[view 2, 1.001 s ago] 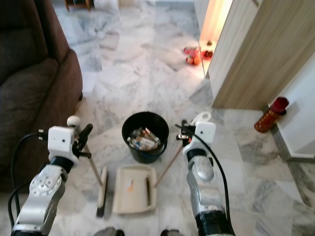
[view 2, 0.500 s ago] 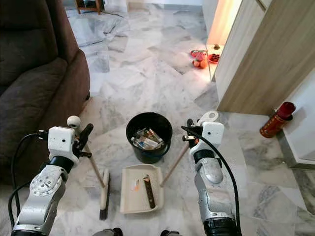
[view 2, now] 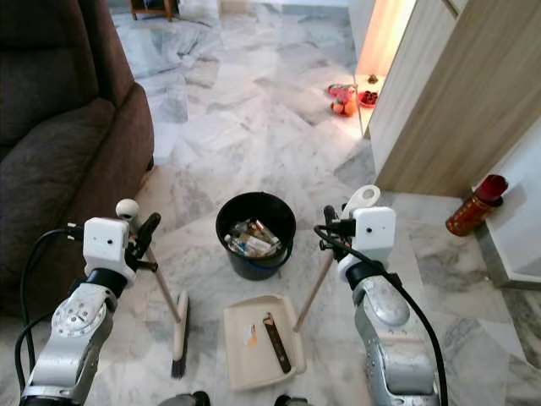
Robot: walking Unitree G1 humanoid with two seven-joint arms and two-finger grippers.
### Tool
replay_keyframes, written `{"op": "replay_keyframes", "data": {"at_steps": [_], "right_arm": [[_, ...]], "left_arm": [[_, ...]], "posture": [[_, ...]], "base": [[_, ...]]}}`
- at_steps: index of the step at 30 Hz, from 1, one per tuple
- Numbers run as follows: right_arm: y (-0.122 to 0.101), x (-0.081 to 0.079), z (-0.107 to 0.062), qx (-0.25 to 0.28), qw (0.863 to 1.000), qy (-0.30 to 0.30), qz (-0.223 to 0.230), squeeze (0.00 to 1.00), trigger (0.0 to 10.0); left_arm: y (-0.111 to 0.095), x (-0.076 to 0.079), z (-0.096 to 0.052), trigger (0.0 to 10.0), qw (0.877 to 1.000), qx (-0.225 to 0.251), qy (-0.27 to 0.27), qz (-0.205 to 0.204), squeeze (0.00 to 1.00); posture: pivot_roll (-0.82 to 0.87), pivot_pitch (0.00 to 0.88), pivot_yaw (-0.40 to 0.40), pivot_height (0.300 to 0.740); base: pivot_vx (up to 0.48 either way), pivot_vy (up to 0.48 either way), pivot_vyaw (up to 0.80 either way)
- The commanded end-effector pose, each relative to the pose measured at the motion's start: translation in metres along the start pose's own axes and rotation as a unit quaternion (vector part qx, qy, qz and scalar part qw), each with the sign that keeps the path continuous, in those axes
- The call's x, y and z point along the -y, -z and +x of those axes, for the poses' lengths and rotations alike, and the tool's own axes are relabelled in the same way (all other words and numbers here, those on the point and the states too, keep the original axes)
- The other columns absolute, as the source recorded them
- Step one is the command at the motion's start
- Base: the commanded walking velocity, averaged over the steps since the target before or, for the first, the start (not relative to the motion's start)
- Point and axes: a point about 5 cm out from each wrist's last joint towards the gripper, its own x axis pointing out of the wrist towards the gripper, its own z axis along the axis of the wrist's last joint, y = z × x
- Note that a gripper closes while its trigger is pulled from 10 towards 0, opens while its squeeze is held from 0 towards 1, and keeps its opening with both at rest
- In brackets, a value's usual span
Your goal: Sweep floor
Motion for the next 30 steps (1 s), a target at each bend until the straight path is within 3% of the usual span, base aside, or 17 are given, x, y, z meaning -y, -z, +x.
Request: {"op": "replay_keyframes", "data": {"at_steps": [1,6,10,16,27,30], "right_arm": [[-0.015,-0.006,-0.002,0.026,0.999,-0.018,0.007,0.0,10.0],[-0.032,-0.003,-0.002,0.022,0.999,-0.008,0.024,0.0,10.0],[-0.057,-0.001,0.0,0.056,0.997,-0.002,0.06,0.0,10.0],[-0.078,-0.002,0.001,0.081,0.995,-0.005,0.066,0.0,10.0],[-0.118,-0.002,-0.001,0.116,0.992,-0.021,0.052,0.0,10.0],[-0.123,-0.001,-0.002,0.111,0.993,-0.034,0.03,0.0,10.0]], "left_arm": [[-0.004,0.0,0.002,10.0,1.0,0.014,0.004,0.006,0.0],[-0.004,0.0,0.002,10.0,1.0,0.013,0.004,0.005,0.0],[-0.003,0.0,0.002,10.0,1.0,0.013,0.004,0.004,0.0],[-0.003,0.001,0.002,10.0,1.0,0.013,0.004,0.002,0.0],[-0.003,0.0,0.003,10.0,1.0,0.014,0.003,0.001,0.0],[-0.003,0.0,0.003,10.0,1.0,0.014,0.004,0.0,0.0]], "posture": [[0.11,0.185,-0.014,0.74],[0.11,0.184,-0.014,0.74],[0.11,0.185,-0.014,0.74],[0.11,0.185,-0.015,0.74],[0.1,0.184,-0.015,0.74],[0.09,0.182,-0.015,0.74]], "base": [[0.0,0.0,0.0],[0.0,0.0,0.0],[0.0,0.0,0.0],[0.0,0.0,0.0],[0.0,0.0,0.0],[0.0,0.0,0.0]]}}
